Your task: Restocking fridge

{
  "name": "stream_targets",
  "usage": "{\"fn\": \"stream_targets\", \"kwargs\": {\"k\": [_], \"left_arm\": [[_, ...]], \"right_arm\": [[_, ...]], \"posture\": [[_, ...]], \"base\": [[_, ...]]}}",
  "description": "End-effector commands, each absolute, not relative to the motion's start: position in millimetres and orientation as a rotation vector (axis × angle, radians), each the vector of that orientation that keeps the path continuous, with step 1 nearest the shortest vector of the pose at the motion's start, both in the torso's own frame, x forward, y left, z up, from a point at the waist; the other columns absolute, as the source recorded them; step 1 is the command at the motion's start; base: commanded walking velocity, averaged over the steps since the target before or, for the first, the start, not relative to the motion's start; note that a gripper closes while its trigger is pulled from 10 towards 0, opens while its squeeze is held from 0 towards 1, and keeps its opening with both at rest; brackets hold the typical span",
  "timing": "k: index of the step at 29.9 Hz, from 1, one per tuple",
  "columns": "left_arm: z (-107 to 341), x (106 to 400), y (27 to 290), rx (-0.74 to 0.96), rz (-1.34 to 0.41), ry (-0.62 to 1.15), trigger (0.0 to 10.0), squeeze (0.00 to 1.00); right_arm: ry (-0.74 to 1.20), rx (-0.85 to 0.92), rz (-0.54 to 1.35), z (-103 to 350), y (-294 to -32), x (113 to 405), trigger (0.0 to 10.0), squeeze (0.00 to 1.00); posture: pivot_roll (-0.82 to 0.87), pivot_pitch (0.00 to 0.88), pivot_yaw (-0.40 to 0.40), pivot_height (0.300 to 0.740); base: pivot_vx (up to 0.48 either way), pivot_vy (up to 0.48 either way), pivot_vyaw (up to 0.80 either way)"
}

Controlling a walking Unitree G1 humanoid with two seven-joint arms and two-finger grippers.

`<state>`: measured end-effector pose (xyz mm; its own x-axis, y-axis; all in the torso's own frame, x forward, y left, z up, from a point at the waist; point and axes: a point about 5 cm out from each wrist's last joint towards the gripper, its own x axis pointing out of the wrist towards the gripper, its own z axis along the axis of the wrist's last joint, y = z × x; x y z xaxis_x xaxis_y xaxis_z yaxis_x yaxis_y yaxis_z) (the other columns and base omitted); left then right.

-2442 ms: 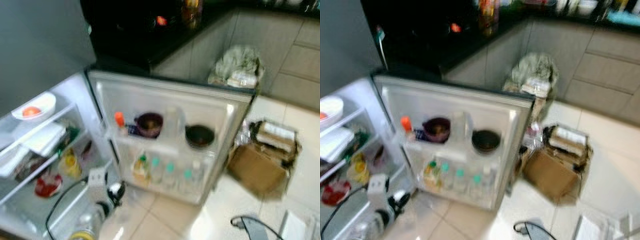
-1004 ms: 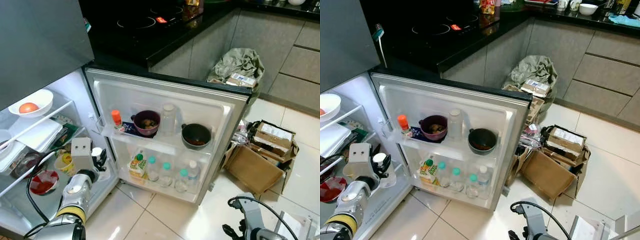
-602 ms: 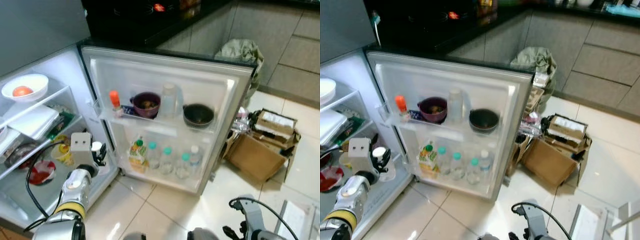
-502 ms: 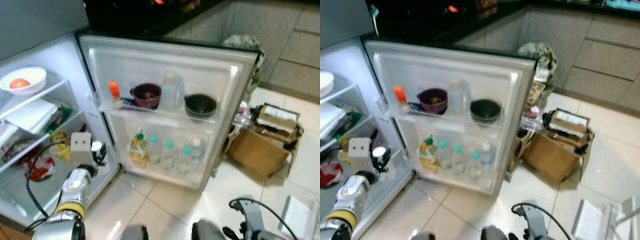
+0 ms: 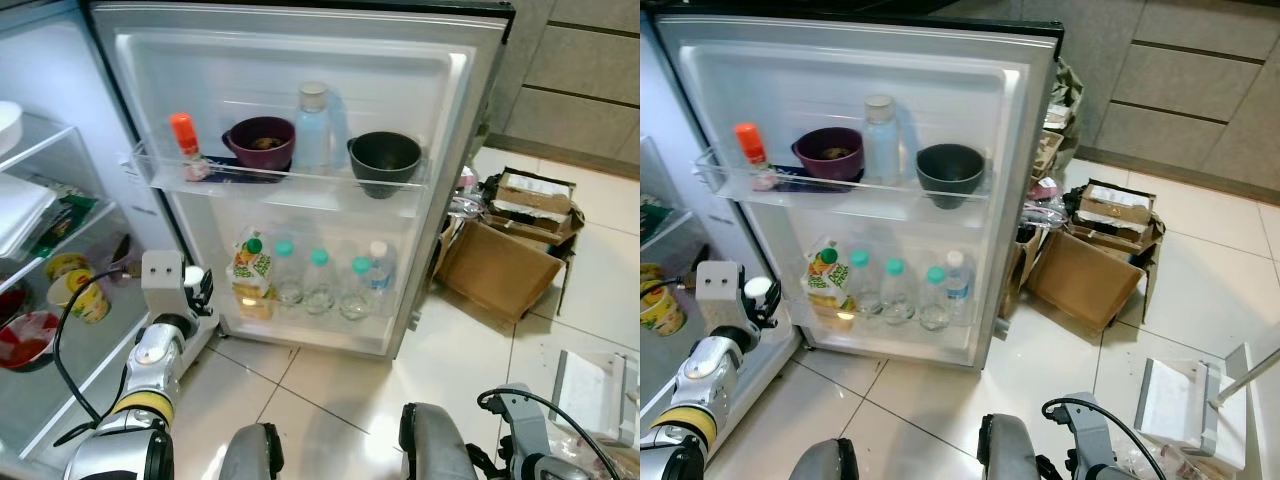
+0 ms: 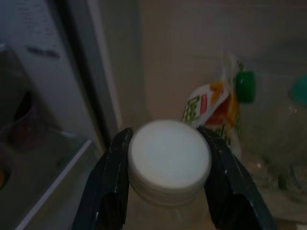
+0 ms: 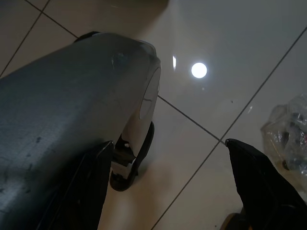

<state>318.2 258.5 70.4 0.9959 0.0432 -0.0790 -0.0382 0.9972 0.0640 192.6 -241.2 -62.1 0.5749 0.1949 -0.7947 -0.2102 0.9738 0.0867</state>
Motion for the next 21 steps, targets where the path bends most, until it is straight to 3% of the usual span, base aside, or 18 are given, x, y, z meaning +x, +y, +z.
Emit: {"fn": "stream_targets", "kwargs": {"k": [1, 8, 17, 18, 19, 21], "left_arm": [[80.3, 321.2, 264.2, 0.100, 0.057, 0.042, 10.0, 0.00], [94.6, 323.6, 276.4, 0.139, 0.164, -0.021, 10.0, 0.00], [94.6, 323.6, 276.4, 0.139, 0.164, -0.021, 10.0, 0.00], [96.2, 323.6, 278.3, 0.146, 0.177, -0.027, 10.0, 0.00], [97.5, 323.7, 279.4, 0.149, 0.186, -0.032, 10.0, 0.00], [97.5, 323.7, 279.4, 0.149, 0.186, -0.032, 10.0, 0.00]], "right_arm": [[0.959, 0.038, 0.323, -70.4, -219.3, 185.5, 10.0, 0.00], [0.944, 0.007, 0.278, -66.5, -230.2, 189.3, 10.0, 0.00], [0.944, 0.007, 0.278, -66.5, -230.2, 189.3, 10.0, 0.00], [0.934, -0.013, 0.246, -64.3, -235.8, 191.7, 10.0, 0.00], [0.862, -0.102, 0.047, -49.7, -269.4, 202.4, 10.0, 0.00], [0.862, -0.102, 0.047, -49.7, -269.4, 202.4, 10.0, 0.00]], "posture": [[-0.02, 0.020, 0.003, 0.535], [-0.02, 0.023, -0.001, 0.510], [-0.02, 0.023, -0.001, 0.510], [-0.02, 0.023, -0.001, 0.505], [-0.02, 0.028, -0.002, 0.501], [-0.02, 0.028, -0.002, 0.501]], "base": [[0.000, 0.000, 0.00], [0.000, 0.000, 0.00], [0.000, 0.000, 0.00], [0.000, 0.000, 0.00], [0.000, 0.000, 0.00], [0.000, 0.000, 0.00]]}}
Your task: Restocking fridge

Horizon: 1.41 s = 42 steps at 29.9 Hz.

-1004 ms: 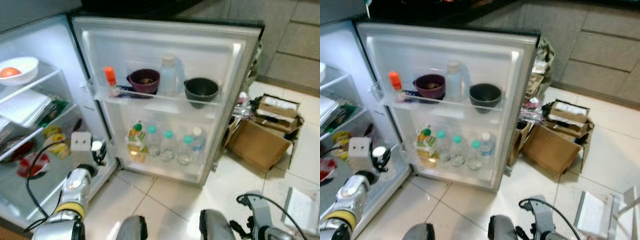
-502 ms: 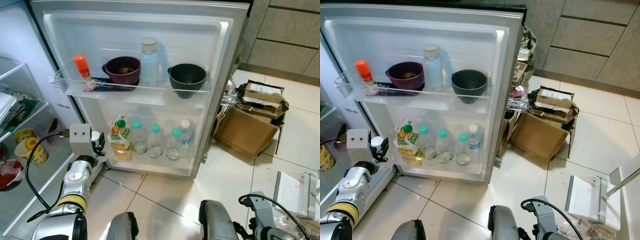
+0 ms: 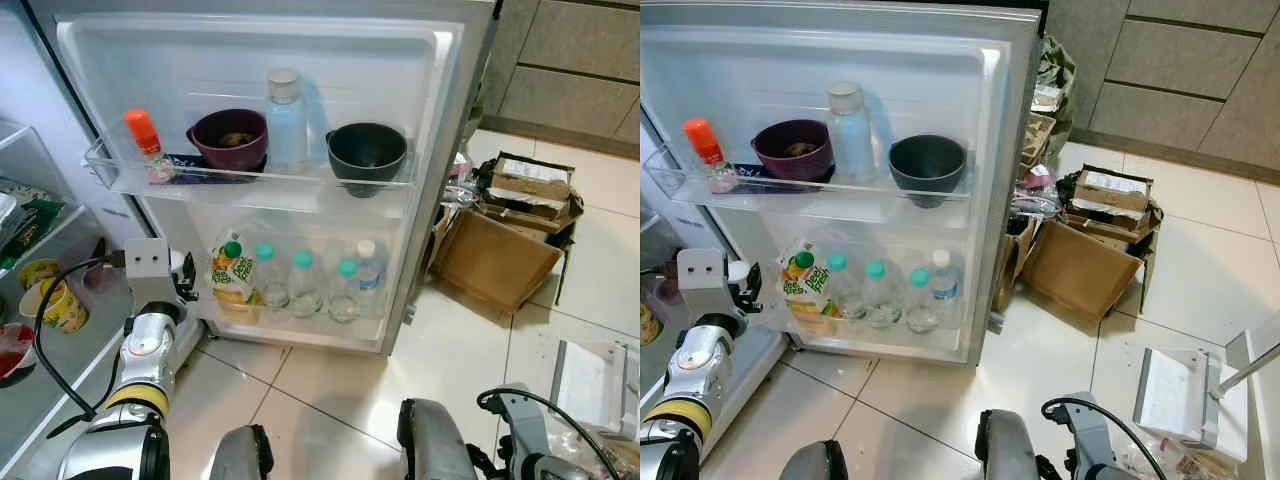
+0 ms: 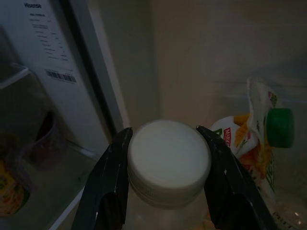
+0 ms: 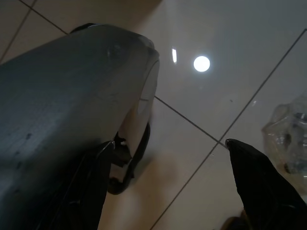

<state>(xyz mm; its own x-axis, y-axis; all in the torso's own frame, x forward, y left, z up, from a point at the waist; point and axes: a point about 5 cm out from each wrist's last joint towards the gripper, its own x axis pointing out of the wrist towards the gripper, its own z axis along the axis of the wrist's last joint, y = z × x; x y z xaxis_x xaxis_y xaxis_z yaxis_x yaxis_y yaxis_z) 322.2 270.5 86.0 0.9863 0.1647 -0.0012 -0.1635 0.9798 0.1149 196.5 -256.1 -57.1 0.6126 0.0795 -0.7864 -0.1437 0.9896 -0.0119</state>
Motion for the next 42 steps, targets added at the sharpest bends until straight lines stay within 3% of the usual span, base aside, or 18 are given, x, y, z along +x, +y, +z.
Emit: {"fn": "stream_targets", "kwargs": {"k": [1, 4, 10, 20, 30, 31, 34, 42], "left_arm": [[98.3, 323.9, 279.6, 0.150, 0.190, -0.037, 10.0, 0.00], [99.2, 324.2, 279.1, 0.150, 0.194, -0.043, 10.0, 0.00], [99.3, 324.6, 278.0, 0.150, 0.190, -0.045, 10.0, 0.00], [107.6, 328.3, 279.9, 0.133, 0.203, -0.075, 10.0, 0.00], [125.3, 335.1, 284.3, 0.137, 0.227, -0.133, 10.0, 0.00], [133.5, 337.9, 286.6, 0.146, 0.234, -0.156, 10.0, 0.00], [135.7, 338.4, 287.3, 0.146, 0.235, -0.163, 10.0, 0.00], [151.5, 352.1, 275.0, 0.129, 0.156, -0.193, 10.0, 0.00]], "right_arm": [[0.781, -0.152, -0.119, -34.0, -295.9, 210.6, 10.0, 0.00], [0.675, -0.187, -0.304, -13.1, -324.7, 218.1, 10.0, 0.00], [0.668, -0.182, -0.383, -6.1, -336.7, 218.9, 10.0, 0.00], [0.568, 0.112, -0.366, -5.8, -324.3, 228.6, 10.0, 0.00], [0.572, 0.121, -0.274, -11.1, -312.3, 228.5, 10.0, 0.00], [0.572, 0.112, -0.227, -14.0, -306.7, 226.9, 10.0, 0.00], [0.570, 0.108, -0.215, -14.7, -305.6, 226.0, 10.0, 0.00], [0.549, 0.055, -0.171, -14.3, -308.4, 219.0, 10.0, 0.00]], "posture": [[-0.02, 0.031, -0.002, 0.496], [-0.02, 0.034, -0.001, 0.491], [-0.02, 0.034, -0.001, 0.491], [-0.02, 0.050, -0.003, 0.481], [-0.01, 0.100, -0.001, 0.441], [-0.01, 0.142, 0.003, 0.431], [-0.01, 0.142, 0.003, 0.426], [-0.03, 0.247, -0.002, 0.421]], "base": [[0.000, 0.000, 0.00], [0.000, 0.000, 0.00], [0.000, 0.000, 0.00], [0.000, 0.000, 0.00], [0.000, 0.000, 0.00], [0.000, 0.000, 0.00], [0.000, 0.000, 0.00], [0.000, 0.000, 0.00]]}}
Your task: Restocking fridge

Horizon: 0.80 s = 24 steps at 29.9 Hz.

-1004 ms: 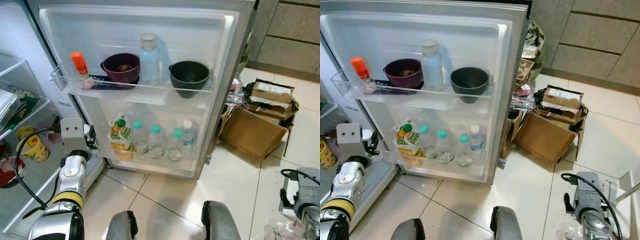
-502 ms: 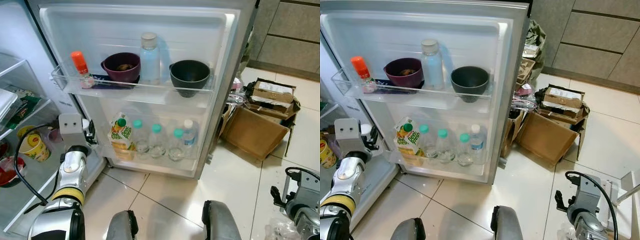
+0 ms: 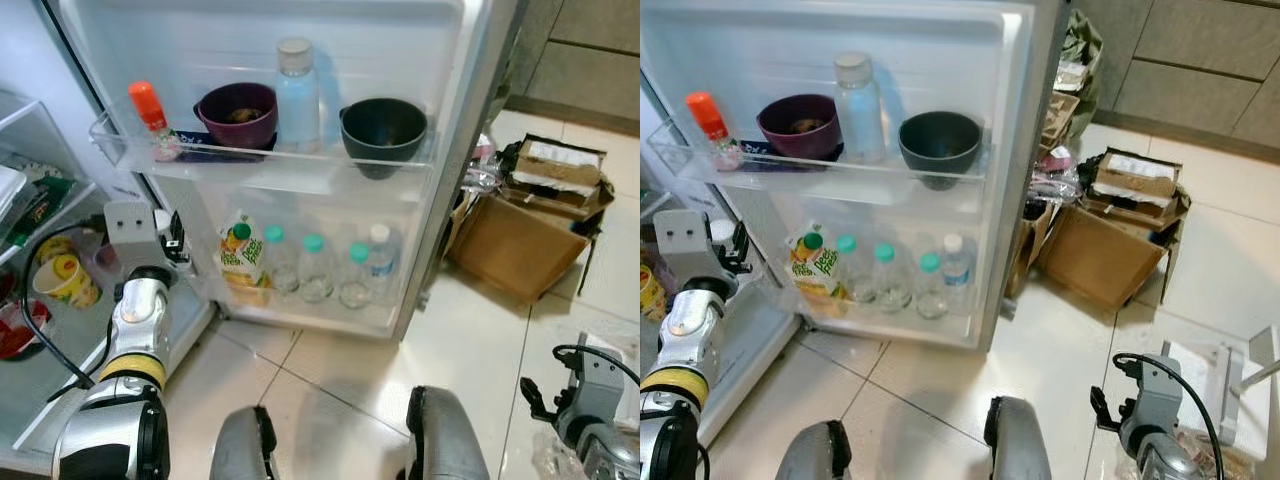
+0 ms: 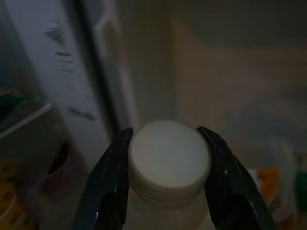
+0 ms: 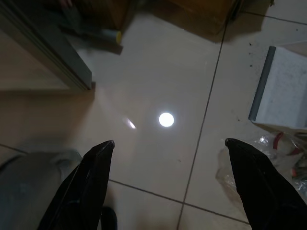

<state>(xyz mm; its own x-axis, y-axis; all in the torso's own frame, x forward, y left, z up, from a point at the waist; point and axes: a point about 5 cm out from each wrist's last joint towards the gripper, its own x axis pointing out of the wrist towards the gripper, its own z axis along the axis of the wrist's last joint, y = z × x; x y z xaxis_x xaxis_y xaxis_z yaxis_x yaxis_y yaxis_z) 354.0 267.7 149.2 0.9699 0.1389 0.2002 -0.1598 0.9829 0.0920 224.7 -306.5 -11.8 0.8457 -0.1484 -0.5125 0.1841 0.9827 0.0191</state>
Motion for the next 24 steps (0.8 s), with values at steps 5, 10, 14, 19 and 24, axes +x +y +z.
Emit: {"fn": "stream_targets", "kwargs": {"k": [5, 10, 14, 19, 24], "left_arm": [[157.6, 358.4, 269.2, 0.108, 0.116, -0.196, 10.0, 0.00], [164.1, 363.1, 265.8, 0.091, 0.106, -0.208, 10.0, 0.00], [168.8, 366.9, 262.9, 0.099, 0.100, -0.211, 10.0, 0.00], [163.8, 369.5, 257.2, 0.106, 0.084, -0.174, 10.0, 0.00], [163.5, 372.0, 252.8, 0.098, 0.074, -0.164, 10.0, 0.00]], "right_arm": [[0.562, 0.008, -0.136, -14.7, -312.2, 212.5, 10.0, 0.00], [0.580, -0.020, -0.113, -17.3, -315.1, 203.6, 10.0, 0.00], [0.583, -0.029, -0.107, -19.0, -317.5, 195.9, 10.0, 0.00], [0.599, -0.041, -0.096, -23.2, -319.1, 182.8, 10.0, 0.00], [0.600, -0.046, -0.093, -23.2, -320.9, 178.3, 10.0, 0.00]], "posture": [[-0.05, 0.284, -0.012, 0.421], [-0.06, 0.310, -0.011, 0.421], [-0.07, 0.334, -0.010, 0.421], [-0.09, 0.366, -0.012, 0.421], [-0.11, 0.380, -0.015, 0.421]], "base": [[0.000, 0.000, 0.00], [0.000, 0.000, 0.00], [0.000, 0.000, 0.00], [0.000, 0.000, 0.00], [0.000, 0.000, 0.00]]}}
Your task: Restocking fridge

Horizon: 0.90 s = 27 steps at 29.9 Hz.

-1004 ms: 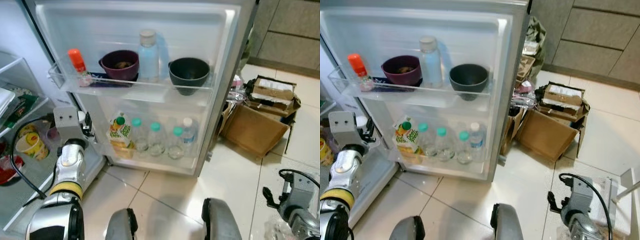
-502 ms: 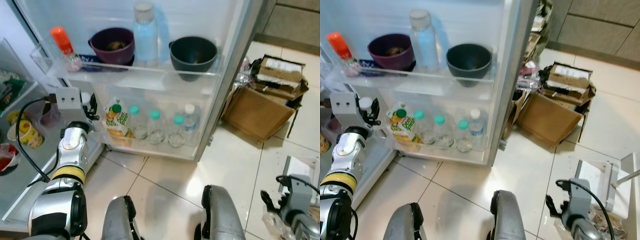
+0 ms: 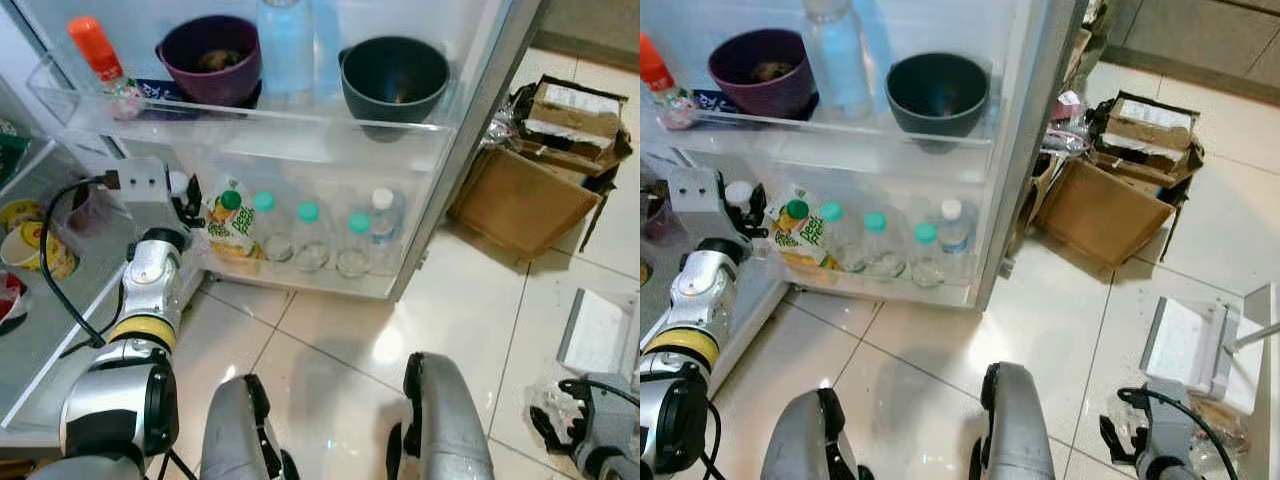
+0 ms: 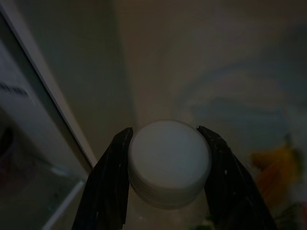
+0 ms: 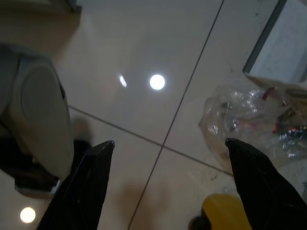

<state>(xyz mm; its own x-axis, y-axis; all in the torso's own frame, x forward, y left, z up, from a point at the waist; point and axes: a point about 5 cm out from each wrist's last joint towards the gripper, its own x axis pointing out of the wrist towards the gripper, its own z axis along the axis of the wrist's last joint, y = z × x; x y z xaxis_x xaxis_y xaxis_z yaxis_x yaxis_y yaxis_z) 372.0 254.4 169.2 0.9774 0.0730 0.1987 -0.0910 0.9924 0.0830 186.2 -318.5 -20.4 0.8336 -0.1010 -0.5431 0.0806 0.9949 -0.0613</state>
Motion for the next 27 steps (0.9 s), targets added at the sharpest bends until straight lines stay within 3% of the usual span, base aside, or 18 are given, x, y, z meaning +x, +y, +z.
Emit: {"fn": "stream_targets", "kwargs": {"k": [1, 27], "left_arm": [[163.7, 372.7, 251.8, 0.098, 0.073, -0.161, 10.0, 0.00], [155.4, 370.7, 266.3, 0.166, 0.208, -0.070, 10.0, 0.00]], "right_arm": [[0.599, -0.046, -0.092, -23.0, -321.3, 177.5, 10.0, 0.00], [0.610, -0.053, -0.084, -21.7, -326.8, 159.1, 10.0, 0.00]], "posture": [[-0.11, 0.380, -0.015, 0.421], [-0.14, 0.430, -0.035, 0.421]], "base": [[0.000, 0.000, 0.00], [0.000, 0.000, 0.00]]}}
